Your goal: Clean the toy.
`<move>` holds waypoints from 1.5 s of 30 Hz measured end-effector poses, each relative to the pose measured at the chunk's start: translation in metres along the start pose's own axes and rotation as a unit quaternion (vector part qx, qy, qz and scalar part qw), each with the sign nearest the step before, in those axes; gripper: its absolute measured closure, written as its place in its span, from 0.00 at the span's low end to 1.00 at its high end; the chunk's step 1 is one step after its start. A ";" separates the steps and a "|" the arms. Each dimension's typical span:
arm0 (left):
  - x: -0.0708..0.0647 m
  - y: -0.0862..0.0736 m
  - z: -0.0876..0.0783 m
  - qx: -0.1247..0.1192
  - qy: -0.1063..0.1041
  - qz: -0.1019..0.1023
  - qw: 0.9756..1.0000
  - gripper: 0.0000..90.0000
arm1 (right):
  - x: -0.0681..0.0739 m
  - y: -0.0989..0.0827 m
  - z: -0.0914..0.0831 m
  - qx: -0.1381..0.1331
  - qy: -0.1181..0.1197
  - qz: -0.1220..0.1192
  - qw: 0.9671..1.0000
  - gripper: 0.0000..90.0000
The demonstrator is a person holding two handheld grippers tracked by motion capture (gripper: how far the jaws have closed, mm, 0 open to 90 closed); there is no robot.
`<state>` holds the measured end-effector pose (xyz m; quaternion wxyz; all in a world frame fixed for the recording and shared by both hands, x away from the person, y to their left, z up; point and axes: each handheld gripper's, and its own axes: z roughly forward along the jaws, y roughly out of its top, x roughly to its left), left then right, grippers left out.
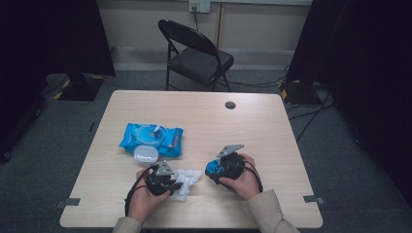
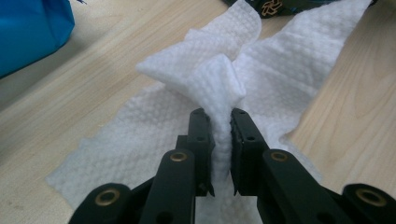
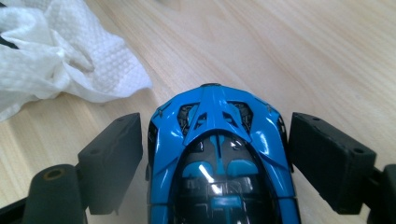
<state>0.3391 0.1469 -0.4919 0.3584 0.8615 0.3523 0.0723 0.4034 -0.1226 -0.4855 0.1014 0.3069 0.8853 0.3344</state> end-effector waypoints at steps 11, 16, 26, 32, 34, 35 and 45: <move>0.000 0.000 0.000 0.001 -0.001 0.005 1.000 0.89 | -0.001 0.003 0.013 0.037 0.004 -0.009 0.999 0.22; 0.000 0.000 0.000 0.001 -0.001 0.007 1.000 0.89 | 0.002 0.002 0.015 0.019 -0.006 -0.007 1.000 0.27; 0.000 0.000 0.000 0.001 0.000 0.008 1.000 0.89 | 0.003 0.000 0.013 0.014 -0.011 0.004 1.000 0.28; 0.000 0.001 0.000 0.001 -0.001 0.006 1.000 0.89 | 0.001 -0.004 0.009 0.011 -0.005 0.016 1.000 0.28; 0.000 0.001 0.000 0.002 0.000 0.006 1.000 0.89 | 0.000 -0.005 0.008 0.011 -0.004 0.016 1.000 0.28; 0.000 0.001 0.000 0.002 0.000 0.007 1.000 0.89 | 0.000 -0.005 0.008 0.012 -0.003 0.015 1.000 0.27; -0.001 0.001 0.000 0.001 0.002 0.011 1.000 0.87 | 0.004 0.000 -0.002 0.011 -0.009 -0.004 1.000 0.24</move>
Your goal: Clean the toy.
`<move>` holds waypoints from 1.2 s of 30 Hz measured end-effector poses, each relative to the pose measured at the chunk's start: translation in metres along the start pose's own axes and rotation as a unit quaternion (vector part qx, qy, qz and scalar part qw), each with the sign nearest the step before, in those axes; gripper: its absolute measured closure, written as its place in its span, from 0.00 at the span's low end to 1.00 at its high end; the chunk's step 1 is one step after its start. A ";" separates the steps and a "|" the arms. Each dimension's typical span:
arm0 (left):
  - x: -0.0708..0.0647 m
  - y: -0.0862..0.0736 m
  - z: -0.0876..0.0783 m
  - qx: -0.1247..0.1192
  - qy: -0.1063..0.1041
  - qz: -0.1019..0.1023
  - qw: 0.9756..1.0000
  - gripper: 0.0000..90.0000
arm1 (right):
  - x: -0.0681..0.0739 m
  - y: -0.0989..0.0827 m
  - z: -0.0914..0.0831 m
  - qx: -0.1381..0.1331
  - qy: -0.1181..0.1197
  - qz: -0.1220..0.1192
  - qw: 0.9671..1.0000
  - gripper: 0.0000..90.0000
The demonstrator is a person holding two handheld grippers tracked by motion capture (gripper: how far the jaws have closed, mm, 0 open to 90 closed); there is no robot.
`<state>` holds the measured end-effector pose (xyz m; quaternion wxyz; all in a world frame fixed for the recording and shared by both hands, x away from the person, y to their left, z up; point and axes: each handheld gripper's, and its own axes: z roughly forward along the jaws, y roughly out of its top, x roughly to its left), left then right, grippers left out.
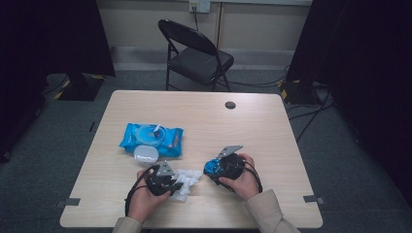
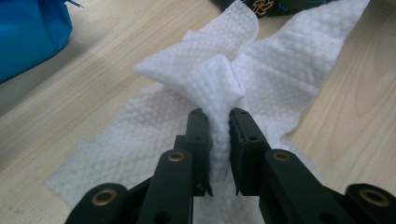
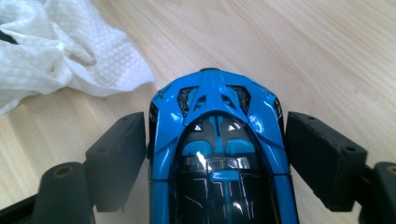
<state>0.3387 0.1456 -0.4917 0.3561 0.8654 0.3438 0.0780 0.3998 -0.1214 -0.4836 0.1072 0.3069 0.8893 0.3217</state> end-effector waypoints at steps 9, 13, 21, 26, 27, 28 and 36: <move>0.000 0.000 0.000 -0.001 -0.003 -0.001 1.000 0.87 | 0.002 0.012 0.003 0.006 -0.001 -0.005 1.000 0.24; 0.001 0.000 0.000 -0.001 -0.005 -0.001 1.000 0.87 | 0.000 0.016 0.009 0.013 -0.001 -0.006 1.000 0.25; 0.001 -0.001 0.000 -0.003 -0.006 0.000 1.000 0.87 | 0.000 0.016 0.022 0.042 0.001 -0.003 0.999 0.27; 0.001 -0.001 0.000 -0.004 -0.006 -0.001 1.000 0.87 | 0.000 0.014 0.020 0.042 0.002 0.003 0.999 0.28; 0.001 -0.001 0.000 -0.003 -0.006 -0.001 1.000 0.87 | 0.000 0.014 0.019 0.040 0.001 0.007 0.999 0.28; 0.001 -0.001 0.000 -0.003 -0.006 -0.001 1.000 0.87 | -0.001 0.012 0.017 0.034 -0.001 0.008 0.999 0.28; 0.000 0.004 -0.004 -0.020 -0.019 -0.011 1.000 0.91 | -0.007 0.006 -0.010 -0.030 0.012 0.025 0.999 0.28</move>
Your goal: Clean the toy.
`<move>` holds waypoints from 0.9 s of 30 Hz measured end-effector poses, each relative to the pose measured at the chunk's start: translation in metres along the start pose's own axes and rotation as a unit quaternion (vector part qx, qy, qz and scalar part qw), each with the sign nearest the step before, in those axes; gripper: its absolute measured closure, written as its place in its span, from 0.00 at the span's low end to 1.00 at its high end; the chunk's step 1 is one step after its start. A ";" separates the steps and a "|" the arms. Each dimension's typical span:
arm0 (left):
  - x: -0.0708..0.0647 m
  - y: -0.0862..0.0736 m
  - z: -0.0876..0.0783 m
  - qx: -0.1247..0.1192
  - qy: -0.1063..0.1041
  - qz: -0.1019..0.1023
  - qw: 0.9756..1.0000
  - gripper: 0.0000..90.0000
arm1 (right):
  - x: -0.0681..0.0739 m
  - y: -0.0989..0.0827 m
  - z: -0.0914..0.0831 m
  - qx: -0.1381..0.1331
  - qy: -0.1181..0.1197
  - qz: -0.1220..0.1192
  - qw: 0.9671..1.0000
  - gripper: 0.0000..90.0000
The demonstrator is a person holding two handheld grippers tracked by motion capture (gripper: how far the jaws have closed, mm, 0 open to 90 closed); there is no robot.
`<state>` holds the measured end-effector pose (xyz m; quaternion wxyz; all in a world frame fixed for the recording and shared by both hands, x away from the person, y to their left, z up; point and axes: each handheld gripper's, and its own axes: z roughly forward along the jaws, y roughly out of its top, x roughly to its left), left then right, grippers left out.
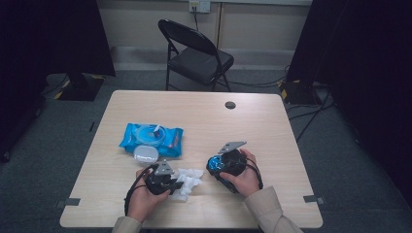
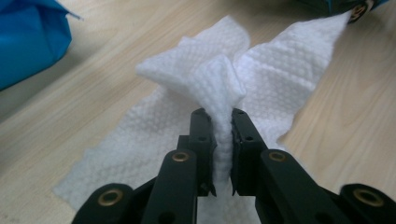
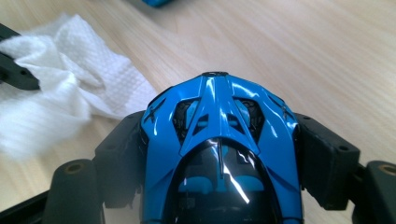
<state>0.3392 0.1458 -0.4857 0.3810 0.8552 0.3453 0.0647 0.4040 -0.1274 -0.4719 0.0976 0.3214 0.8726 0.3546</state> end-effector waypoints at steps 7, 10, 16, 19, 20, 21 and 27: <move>-0.002 0.009 -0.009 -0.029 -0.020 -0.025 0.999 0.97 | -0.002 -0.011 -0.029 -0.048 0.000 0.007 0.999 0.29; -0.002 0.010 -0.012 -0.034 -0.019 -0.025 0.999 0.97 | -0.006 -0.019 -0.038 -0.064 -0.002 0.018 0.998 0.30; -0.007 0.010 -0.006 -0.038 -0.018 -0.015 0.999 0.96 | -0.007 -0.029 -0.050 -0.100 0.003 0.035 0.994 0.30; -0.009 0.011 -0.005 -0.035 -0.017 -0.009 0.999 0.96 | -0.005 -0.031 -0.055 -0.114 0.007 0.038 0.993 0.30; -0.009 0.011 -0.004 -0.034 -0.016 -0.007 0.999 0.96 | -0.005 -0.031 -0.057 -0.117 0.007 0.039 0.992 0.30; -0.009 0.011 -0.003 -0.035 -0.015 -0.006 0.999 0.96 | -0.005 -0.031 -0.058 -0.122 0.007 0.038 0.992 0.30; -0.010 0.010 -0.001 -0.036 -0.013 -0.005 0.999 0.96 | -0.008 -0.034 -0.067 -0.140 0.005 0.045 0.989 0.30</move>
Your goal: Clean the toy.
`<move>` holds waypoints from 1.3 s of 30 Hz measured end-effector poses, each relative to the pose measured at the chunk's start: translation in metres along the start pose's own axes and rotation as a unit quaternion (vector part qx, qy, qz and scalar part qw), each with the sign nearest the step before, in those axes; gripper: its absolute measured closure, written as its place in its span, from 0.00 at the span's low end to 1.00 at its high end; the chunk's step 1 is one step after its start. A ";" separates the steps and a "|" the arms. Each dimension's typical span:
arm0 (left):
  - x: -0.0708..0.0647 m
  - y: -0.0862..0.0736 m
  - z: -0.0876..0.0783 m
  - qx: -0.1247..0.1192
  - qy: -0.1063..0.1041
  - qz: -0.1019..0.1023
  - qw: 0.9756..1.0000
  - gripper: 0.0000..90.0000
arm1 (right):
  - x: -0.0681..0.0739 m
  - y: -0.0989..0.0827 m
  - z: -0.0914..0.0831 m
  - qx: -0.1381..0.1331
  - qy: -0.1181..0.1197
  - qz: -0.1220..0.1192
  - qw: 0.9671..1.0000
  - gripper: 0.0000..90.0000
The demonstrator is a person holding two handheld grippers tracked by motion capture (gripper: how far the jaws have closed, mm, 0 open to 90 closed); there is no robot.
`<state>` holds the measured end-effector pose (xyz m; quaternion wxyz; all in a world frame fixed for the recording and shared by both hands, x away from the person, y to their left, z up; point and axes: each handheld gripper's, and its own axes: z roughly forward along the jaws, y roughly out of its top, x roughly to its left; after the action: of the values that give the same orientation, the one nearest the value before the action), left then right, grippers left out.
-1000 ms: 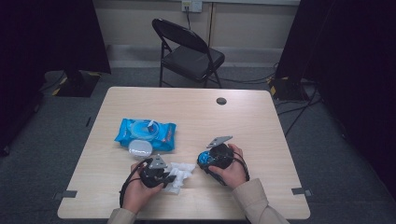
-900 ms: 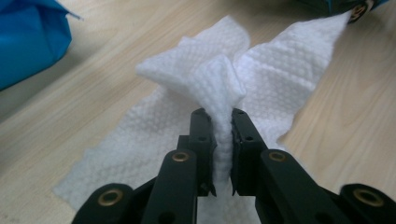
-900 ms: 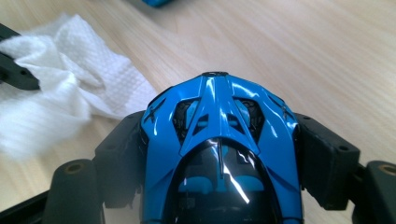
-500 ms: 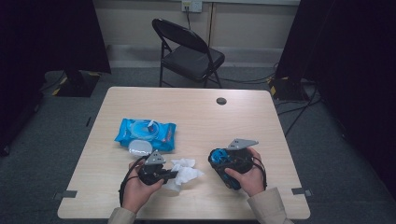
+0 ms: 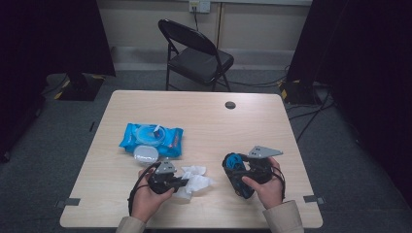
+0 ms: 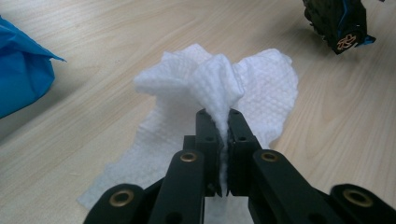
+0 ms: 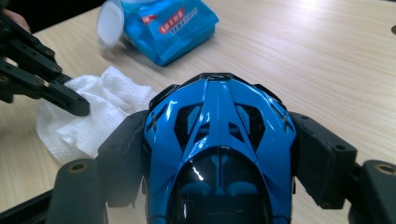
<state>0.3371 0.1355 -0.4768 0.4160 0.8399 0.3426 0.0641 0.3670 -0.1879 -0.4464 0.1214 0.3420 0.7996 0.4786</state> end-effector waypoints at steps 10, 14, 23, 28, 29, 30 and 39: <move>-0.004 0.003 0.004 -0.004 0.033 0.030 0.999 0.65 | -0.001 0.001 -0.013 -0.013 0.008 0.005 1.000 0.30; -0.003 0.006 0.009 -0.018 0.056 0.040 0.997 0.46 | -0.003 -0.002 -0.017 -0.013 0.007 0.012 1.000 0.30; -0.004 0.003 0.039 0.020 0.054 0.057 0.997 0.66 | 0.002 -0.008 -0.017 -0.004 0.013 0.012 1.000 0.30; -0.008 0.014 0.033 0.030 0.035 0.038 0.998 0.95 | 0.003 -0.007 -0.019 -0.004 0.018 0.010 1.000 0.30; -0.009 0.018 0.029 0.012 0.021 0.029 0.999 0.95 | 0.004 -0.007 -0.019 -0.005 0.017 0.009 1.000 0.30; -0.009 0.023 0.024 0.001 0.014 0.027 1.000 0.95 | 0.004 -0.007 -0.020 -0.004 0.018 0.007 1.000 0.30; -0.022 0.066 -0.009 -0.091 -0.052 0.018 0.994 0.95 | 0.004 -0.006 -0.020 -0.010 0.021 0.011 1.000 0.30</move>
<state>0.3516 0.0999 -0.4183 0.5070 0.8066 0.2981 0.0589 0.3512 -0.2007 -0.4412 0.1028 0.3391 0.7937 0.4945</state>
